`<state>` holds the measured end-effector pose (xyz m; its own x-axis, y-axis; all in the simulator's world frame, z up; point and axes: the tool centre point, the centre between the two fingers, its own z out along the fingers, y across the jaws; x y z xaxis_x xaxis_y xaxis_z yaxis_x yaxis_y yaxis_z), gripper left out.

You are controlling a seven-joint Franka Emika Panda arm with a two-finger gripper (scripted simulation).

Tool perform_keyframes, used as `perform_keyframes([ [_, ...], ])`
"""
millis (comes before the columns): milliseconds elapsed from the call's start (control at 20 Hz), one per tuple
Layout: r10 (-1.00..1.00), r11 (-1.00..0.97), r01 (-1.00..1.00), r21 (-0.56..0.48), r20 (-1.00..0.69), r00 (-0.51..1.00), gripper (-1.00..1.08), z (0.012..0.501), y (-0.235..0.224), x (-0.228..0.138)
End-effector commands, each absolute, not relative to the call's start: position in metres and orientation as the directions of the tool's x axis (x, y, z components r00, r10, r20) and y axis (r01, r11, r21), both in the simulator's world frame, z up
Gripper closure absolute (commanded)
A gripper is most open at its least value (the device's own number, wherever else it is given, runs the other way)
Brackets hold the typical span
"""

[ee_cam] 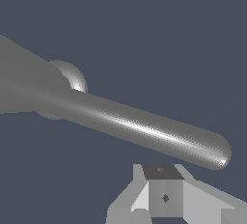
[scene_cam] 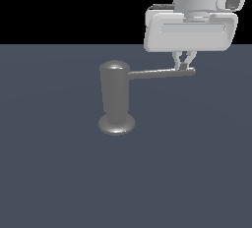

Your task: Turn on the faucet by rotating a designated handle.

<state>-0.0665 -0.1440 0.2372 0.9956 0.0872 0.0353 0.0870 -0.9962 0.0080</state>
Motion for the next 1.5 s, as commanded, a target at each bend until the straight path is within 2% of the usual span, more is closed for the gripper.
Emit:
perform_keyframes([
  [0, 0.072, -0.997, 0.072, 0.003, 0.008, 0.997, 1.08, 0.223, -0.155, -0.067],
  [650, 0.066, -0.998, 0.066, 0.0, 0.001, 0.998, 1.08, 0.22, -0.178, -0.036],
  [700, 0.103, -0.995, 0.103, 0.0, 0.024, 0.994, 1.08, 0.233, -0.156, -0.029],
  [1450, 0.092, -0.996, 0.092, -0.001, 0.017, 0.996, 1.08, 0.229, -0.149, 0.019],
])
